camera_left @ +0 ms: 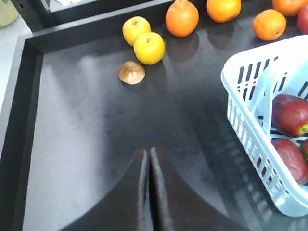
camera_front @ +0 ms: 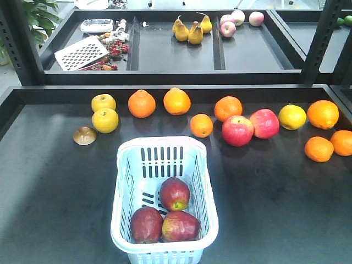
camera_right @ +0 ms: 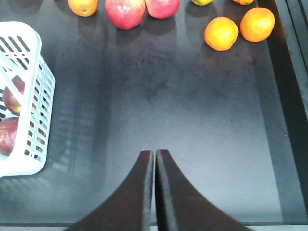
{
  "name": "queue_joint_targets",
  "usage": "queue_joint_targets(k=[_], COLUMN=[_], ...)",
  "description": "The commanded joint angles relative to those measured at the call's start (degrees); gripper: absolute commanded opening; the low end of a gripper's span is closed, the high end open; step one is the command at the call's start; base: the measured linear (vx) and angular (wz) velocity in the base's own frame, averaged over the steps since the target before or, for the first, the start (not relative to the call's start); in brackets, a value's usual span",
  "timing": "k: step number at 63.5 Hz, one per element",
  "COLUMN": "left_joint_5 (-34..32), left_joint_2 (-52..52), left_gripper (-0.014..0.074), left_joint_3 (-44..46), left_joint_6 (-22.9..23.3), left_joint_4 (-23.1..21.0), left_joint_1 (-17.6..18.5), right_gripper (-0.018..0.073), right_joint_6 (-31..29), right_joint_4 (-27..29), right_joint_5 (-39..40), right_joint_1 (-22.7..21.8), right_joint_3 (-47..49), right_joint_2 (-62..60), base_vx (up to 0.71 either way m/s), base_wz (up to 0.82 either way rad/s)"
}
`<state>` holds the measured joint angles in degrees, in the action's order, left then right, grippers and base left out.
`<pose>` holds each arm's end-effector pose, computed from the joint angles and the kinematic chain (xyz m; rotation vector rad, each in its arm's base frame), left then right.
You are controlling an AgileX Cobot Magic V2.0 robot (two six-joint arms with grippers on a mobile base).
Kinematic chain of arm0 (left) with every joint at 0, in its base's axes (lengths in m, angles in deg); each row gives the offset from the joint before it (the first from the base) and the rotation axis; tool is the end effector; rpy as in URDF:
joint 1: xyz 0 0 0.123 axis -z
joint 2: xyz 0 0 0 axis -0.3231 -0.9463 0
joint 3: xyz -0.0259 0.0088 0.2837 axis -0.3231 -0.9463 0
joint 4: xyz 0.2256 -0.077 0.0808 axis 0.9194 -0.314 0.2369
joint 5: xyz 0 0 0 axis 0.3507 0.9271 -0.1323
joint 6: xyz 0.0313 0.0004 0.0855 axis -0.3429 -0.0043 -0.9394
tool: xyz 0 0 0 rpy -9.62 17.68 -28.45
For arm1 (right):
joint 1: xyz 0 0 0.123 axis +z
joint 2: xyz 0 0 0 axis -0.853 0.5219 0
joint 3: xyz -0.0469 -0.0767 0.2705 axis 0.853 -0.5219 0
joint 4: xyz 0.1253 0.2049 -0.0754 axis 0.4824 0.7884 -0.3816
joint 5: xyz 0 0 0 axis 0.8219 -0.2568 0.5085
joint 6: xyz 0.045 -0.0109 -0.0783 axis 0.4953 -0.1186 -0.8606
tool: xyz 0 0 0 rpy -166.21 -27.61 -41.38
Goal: Pick three apples into basket with both arms
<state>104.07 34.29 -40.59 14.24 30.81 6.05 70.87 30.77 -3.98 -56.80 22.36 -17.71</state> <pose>0.1318 -0.0327 0.3439 0.2596 2.1666 0.0427 0.1251 0.0001 0.3826 0.0028 2.4085 -0.0279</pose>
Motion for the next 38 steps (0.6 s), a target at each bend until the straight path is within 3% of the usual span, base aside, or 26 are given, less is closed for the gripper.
queue_joint_targets(k=[1, 8, 15, 27, 38], left_joint_5=[-6.5, -15.2, -23.7, -32.4, -40.3], left_joint_2=[2.1, 6.2, 11.3, 21.3, 30.7], left_gripper=[-0.0008, -0.0008, -0.0008, -0.0007, -0.0006], left_joint_3=[-0.7, -6.5, -13.9, -25.7, -36.2], left_joint_6=[0.2, 0.2, 0.2, 0.0, -6.4], left_joint_4=[1.8, 1.5, -0.3, -2.5, -11.9], left_joint_1=[0.1, -0.9, -4.8, -11.5, -16.5], right_gripper=[-0.0009, -0.0009, -0.0009, -0.0009, -0.0009], right_joint_6=[-0.7, -0.7, -0.7, -0.7, -0.7], right_joint_4=[-0.4, -0.4, -0.4, -0.4, -0.4], right_joint_5=[2.8, 2.8, 2.8, 2.8, 2.8], right_joint_1=[-0.3, -0.3, -0.3, -0.3, -0.3], right_joint_3=[1.4, 1.4, 1.4, 1.4, 1.4], right_joint_2=[-0.2, -0.2, -0.2, -0.2, -0.2], base_vx=[0.00, 0.00, 0.00, 0.00, 0.00], base_wz=[0.00, 0.00, 0.00, 0.00, 0.00])
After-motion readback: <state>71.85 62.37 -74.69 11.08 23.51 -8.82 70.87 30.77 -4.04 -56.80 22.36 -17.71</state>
